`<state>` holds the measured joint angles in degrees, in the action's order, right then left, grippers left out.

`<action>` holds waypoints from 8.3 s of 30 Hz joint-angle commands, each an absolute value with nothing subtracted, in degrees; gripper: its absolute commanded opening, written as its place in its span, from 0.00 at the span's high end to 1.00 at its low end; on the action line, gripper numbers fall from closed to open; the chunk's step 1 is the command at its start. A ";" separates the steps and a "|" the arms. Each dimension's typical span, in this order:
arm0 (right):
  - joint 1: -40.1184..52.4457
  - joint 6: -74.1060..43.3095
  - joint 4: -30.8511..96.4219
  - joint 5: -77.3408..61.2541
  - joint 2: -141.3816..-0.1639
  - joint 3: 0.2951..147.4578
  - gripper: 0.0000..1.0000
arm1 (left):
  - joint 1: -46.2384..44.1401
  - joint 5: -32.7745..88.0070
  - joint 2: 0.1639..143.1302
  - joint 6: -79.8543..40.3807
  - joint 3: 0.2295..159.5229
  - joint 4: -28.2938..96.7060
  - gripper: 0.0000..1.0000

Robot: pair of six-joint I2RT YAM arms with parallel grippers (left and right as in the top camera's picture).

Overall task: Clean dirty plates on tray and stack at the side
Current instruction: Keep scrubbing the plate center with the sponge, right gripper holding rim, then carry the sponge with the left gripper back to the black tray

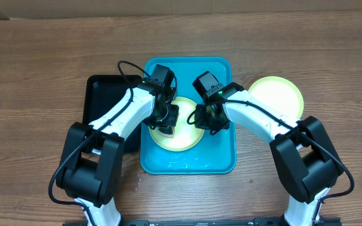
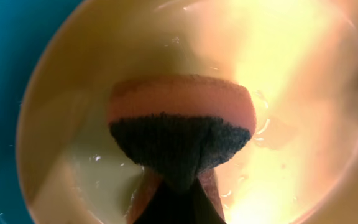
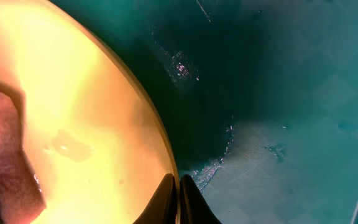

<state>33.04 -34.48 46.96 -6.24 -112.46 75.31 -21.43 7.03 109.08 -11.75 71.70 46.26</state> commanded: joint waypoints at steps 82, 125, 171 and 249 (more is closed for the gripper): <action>33.39 -34.44 46.57 -6.09 -111.18 74.94 0.96 | -19.03 6.83 108.18 -12.47 78.00 49.67 0.96; 33.69 -33.58 46.11 -6.09 -111.18 74.94 0.96 | -19.09 12.78 114.74 -7.94 92.60 61.71 0.96; 33.69 -33.15 46.13 -6.11 -111.18 74.94 0.96 | -5.63 22.46 106.69 1.06 91.07 69.91 0.96; 33.69 -32.99 46.22 -6.11 -111.18 74.94 0.58 | 10.57 -8.49 81.62 -15.90 86.41 66.52 0.00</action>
